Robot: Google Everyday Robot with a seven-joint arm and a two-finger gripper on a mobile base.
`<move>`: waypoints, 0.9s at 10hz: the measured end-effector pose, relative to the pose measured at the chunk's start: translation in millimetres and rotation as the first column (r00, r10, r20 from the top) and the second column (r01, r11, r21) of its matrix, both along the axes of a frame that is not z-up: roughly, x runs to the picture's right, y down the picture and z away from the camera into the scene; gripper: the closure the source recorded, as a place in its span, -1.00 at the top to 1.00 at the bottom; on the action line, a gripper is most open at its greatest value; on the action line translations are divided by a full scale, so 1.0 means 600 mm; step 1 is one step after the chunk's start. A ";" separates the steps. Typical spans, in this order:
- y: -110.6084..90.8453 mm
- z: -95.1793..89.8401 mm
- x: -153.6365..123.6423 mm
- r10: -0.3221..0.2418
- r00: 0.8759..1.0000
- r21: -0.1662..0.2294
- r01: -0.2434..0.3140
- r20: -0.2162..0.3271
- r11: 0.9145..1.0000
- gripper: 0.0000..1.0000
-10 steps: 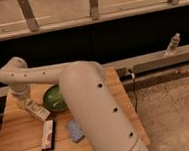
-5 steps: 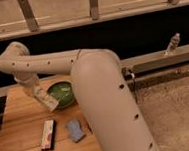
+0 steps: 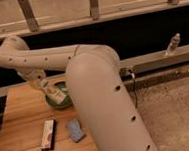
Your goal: Place the bottle in the ceramic bowl
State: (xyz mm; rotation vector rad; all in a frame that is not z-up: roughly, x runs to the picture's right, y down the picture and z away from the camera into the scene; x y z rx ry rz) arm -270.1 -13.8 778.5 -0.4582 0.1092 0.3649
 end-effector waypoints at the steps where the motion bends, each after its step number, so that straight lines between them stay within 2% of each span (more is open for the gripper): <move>1: 0.009 0.023 0.014 0.035 0.999 -0.013 -0.034 0.021 0.999 -1.00; 3: 0.029 0.056 0.037 0.105 0.992 -0.032 -0.103 0.077 0.994 -1.00; 4: 0.040 0.072 0.062 0.159 0.981 -0.047 -0.155 0.107 0.987 -1.00; 6: 0.044 0.083 0.062 0.217 0.956 -0.051 -0.211 0.200 0.976 -1.00; 8: 0.034 0.080 0.052 0.218 0.947 -0.051 -0.212 0.236 0.976 -1.00; 9: 0.036 0.079 0.049 0.216 0.947 -0.052 -0.210 0.238 0.976 -0.97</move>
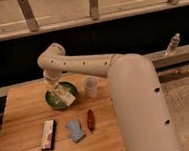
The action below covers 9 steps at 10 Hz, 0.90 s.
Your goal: Place the bottle in the ceramic bowl
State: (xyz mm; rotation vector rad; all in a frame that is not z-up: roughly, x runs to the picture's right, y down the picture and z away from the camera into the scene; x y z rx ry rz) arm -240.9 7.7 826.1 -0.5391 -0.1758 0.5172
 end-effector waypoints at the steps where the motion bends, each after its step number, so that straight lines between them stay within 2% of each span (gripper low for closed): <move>1: 0.000 0.000 0.000 0.001 1.000 -0.001 -0.001 0.000 1.000 -0.81; 6: 0.000 -0.001 0.000 0.002 1.000 -0.002 -0.002 0.000 1.000 0.16; 7: -0.001 0.000 0.001 0.002 1.000 -0.001 -0.002 0.000 1.000 0.40; 8: -0.001 0.000 0.001 0.002 1.000 -0.002 -0.002 0.000 1.000 0.56; 9: -0.001 0.000 0.001 0.002 1.000 -0.001 -0.002 0.000 1.000 0.60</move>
